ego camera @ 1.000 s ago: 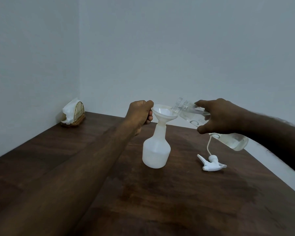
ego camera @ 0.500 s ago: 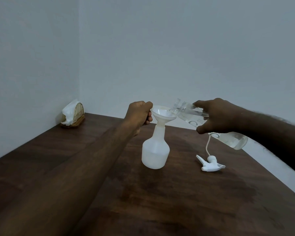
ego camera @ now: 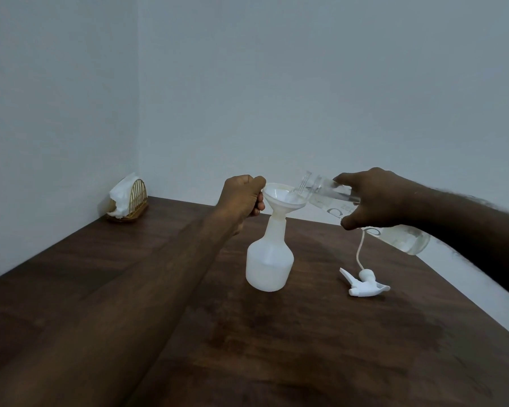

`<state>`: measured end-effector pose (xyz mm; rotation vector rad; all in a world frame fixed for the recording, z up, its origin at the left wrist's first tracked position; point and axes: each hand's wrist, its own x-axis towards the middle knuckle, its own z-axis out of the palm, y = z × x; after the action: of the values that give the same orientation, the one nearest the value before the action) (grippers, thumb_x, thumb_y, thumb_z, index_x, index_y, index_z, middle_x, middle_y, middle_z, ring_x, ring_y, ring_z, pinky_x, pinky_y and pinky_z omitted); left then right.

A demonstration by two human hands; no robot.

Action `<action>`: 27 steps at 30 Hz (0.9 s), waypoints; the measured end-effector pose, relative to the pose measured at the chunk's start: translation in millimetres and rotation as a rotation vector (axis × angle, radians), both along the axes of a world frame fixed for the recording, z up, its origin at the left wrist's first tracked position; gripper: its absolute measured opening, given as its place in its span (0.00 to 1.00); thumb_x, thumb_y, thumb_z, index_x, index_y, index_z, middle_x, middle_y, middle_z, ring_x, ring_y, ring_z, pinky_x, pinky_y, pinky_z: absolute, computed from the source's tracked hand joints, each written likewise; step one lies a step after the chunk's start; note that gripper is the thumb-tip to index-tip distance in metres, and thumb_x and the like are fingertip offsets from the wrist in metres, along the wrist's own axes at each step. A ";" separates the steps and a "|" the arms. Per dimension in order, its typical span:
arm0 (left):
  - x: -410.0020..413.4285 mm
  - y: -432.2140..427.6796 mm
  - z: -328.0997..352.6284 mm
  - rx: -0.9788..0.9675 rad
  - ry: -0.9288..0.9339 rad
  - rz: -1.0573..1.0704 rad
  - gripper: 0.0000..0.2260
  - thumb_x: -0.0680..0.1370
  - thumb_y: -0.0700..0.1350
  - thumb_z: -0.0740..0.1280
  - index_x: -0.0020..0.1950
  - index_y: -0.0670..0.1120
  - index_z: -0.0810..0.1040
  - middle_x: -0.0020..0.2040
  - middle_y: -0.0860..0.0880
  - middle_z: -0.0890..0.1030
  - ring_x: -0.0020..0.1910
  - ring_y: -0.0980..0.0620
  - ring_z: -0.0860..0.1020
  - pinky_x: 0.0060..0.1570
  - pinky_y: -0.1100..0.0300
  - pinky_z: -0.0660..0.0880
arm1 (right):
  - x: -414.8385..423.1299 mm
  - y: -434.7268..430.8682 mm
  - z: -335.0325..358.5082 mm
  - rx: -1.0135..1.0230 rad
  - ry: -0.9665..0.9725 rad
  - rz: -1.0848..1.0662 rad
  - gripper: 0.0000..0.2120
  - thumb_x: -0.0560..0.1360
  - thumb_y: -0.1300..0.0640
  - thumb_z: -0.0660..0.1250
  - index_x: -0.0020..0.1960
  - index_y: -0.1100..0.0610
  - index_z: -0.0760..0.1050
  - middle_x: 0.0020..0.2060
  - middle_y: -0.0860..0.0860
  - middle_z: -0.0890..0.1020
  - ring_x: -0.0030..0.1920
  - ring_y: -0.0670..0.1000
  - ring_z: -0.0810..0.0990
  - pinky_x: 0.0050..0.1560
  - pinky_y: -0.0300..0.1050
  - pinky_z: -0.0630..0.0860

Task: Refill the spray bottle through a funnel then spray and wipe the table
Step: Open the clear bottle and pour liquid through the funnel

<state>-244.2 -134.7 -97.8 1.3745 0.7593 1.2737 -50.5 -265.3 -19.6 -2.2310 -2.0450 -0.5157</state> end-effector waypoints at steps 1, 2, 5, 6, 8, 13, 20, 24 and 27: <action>0.1 -0.2 0.4 0.001 0.001 -0.002 0.07 0.75 0.41 0.63 0.38 0.42 0.70 0.28 0.47 0.72 0.24 0.53 0.71 0.27 0.61 0.69 | 0.1 -0.5 -0.3 -0.001 0.004 0.000 0.38 0.65 0.46 0.77 0.72 0.48 0.67 0.52 0.52 0.82 0.50 0.54 0.76 0.52 0.47 0.76; 0.3 -0.3 0.7 0.002 0.000 -0.004 0.07 0.75 0.41 0.63 0.38 0.42 0.70 0.28 0.47 0.72 0.24 0.53 0.70 0.27 0.61 0.68 | 0.2 -0.9 -0.5 -0.003 0.010 0.000 0.38 0.65 0.47 0.77 0.72 0.48 0.67 0.52 0.52 0.82 0.50 0.54 0.76 0.52 0.47 0.76; 0.7 -0.9 1.5 0.005 0.001 -0.003 0.08 0.75 0.41 0.63 0.37 0.42 0.70 0.28 0.47 0.72 0.24 0.53 0.70 0.26 0.62 0.68 | 0.2 -1.5 -0.7 -0.007 0.019 0.001 0.38 0.65 0.47 0.77 0.72 0.49 0.68 0.52 0.52 0.82 0.51 0.54 0.77 0.52 0.47 0.77; 0.8 -1.0 1.6 0.007 0.002 -0.003 0.08 0.75 0.41 0.63 0.37 0.42 0.69 0.28 0.47 0.72 0.24 0.53 0.70 0.26 0.62 0.68 | 0.3 -1.6 -1.0 -0.009 0.017 0.000 0.38 0.65 0.47 0.77 0.72 0.49 0.68 0.52 0.52 0.82 0.51 0.54 0.77 0.52 0.47 0.77; 0.8 -1.1 1.7 0.013 0.008 -0.003 0.08 0.76 0.41 0.63 0.37 0.42 0.70 0.28 0.47 0.72 0.24 0.53 0.70 0.27 0.61 0.68 | 0.9 -2.2 -0.9 -0.012 0.016 -0.001 0.38 0.65 0.47 0.77 0.72 0.49 0.67 0.52 0.53 0.82 0.51 0.54 0.77 0.53 0.47 0.77; 0.5 -1.2 2.0 0.025 0.025 0.002 0.06 0.76 0.41 0.63 0.40 0.42 0.72 0.29 0.47 0.72 0.24 0.53 0.70 0.27 0.61 0.69 | 1.9 -3.0 0.4 -0.013 -0.001 -0.003 0.37 0.66 0.47 0.76 0.72 0.48 0.67 0.51 0.53 0.82 0.51 0.54 0.77 0.53 0.48 0.77; -0.9 -2.3 1.3 0.030 0.021 -0.003 0.05 0.76 0.41 0.63 0.40 0.42 0.71 0.29 0.47 0.72 0.24 0.53 0.70 0.27 0.61 0.68 | 5.4 -2.8 -0.7 -0.012 -0.025 -0.004 0.38 0.66 0.47 0.76 0.72 0.48 0.67 0.52 0.52 0.82 0.51 0.53 0.75 0.52 0.46 0.75; -1.1 -2.5 2.0 0.033 0.024 0.000 0.05 0.76 0.41 0.63 0.41 0.42 0.72 0.29 0.46 0.72 0.23 0.53 0.71 0.27 0.61 0.68 | 7.7 -2.6 0.1 -0.015 -0.027 -0.010 0.37 0.66 0.47 0.76 0.72 0.48 0.67 0.52 0.52 0.82 0.50 0.53 0.74 0.51 0.46 0.75; -1.4 -2.0 2.3 0.034 0.026 0.002 0.05 0.76 0.41 0.63 0.40 0.42 0.72 0.29 0.46 0.72 0.23 0.53 0.71 0.27 0.61 0.69 | 8.1 -1.5 -1.2 -0.014 -0.033 -0.005 0.38 0.66 0.47 0.76 0.72 0.48 0.67 0.51 0.53 0.82 0.48 0.53 0.74 0.51 0.46 0.75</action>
<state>-245.6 -136.7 -95.5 1.4202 0.7596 1.2774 -42.4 -266.8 -20.8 -2.2510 -2.0656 -0.5438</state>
